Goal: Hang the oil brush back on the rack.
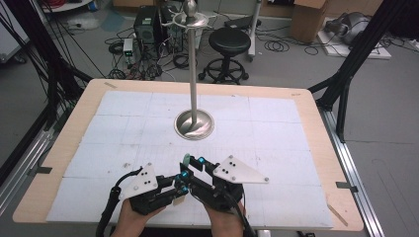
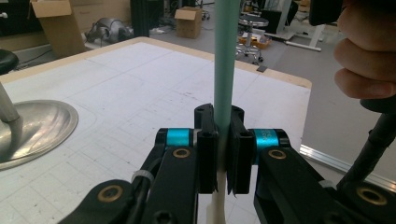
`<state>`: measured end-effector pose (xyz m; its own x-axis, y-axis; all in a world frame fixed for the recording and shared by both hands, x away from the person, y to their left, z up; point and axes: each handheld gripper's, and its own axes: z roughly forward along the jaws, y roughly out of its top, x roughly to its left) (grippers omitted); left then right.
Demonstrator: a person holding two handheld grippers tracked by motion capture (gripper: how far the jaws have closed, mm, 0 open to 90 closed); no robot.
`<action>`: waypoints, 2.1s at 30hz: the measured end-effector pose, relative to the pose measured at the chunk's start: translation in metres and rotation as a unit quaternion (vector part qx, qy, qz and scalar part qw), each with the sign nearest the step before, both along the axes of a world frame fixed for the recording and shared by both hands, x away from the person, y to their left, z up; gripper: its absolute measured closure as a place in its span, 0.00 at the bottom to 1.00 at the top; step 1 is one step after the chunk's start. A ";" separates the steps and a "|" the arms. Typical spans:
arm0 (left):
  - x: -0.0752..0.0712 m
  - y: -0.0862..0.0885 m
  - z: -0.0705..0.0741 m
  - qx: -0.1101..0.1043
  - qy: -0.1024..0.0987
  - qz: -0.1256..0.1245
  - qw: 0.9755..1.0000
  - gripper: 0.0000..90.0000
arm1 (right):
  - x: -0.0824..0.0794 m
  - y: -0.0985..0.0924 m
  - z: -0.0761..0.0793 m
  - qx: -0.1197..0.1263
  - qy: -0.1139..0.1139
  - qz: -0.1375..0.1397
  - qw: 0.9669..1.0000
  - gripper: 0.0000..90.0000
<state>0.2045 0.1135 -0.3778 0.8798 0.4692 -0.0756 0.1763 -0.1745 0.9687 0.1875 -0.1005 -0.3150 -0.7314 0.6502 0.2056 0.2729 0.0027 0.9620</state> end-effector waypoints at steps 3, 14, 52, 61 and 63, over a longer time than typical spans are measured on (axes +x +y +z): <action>0.000 -0.001 0.000 0.001 0.000 0.002 1.000 0.94 | 0.000 -0.001 0.000 0.002 0.002 0.004 1.000 0.82; 0.001 0.000 0.000 -0.008 0.004 -0.016 1.000 0.93 | 0.000 -0.003 0.003 -0.002 0.011 0.019 1.000 0.84; 0.006 0.010 0.005 -0.081 0.059 -0.278 0.955 0.74 | 0.029 -0.041 -0.003 0.094 -0.039 0.368 0.924 0.84; 0.004 0.008 0.004 -0.072 0.050 -0.287 0.954 0.90 | 0.031 -0.040 -0.002 0.094 -0.042 0.384 0.918 0.84; 0.003 0.009 0.004 -0.067 0.046 -0.270 0.959 0.90 | 0.030 -0.041 -0.003 0.093 -0.040 0.374 0.922 0.83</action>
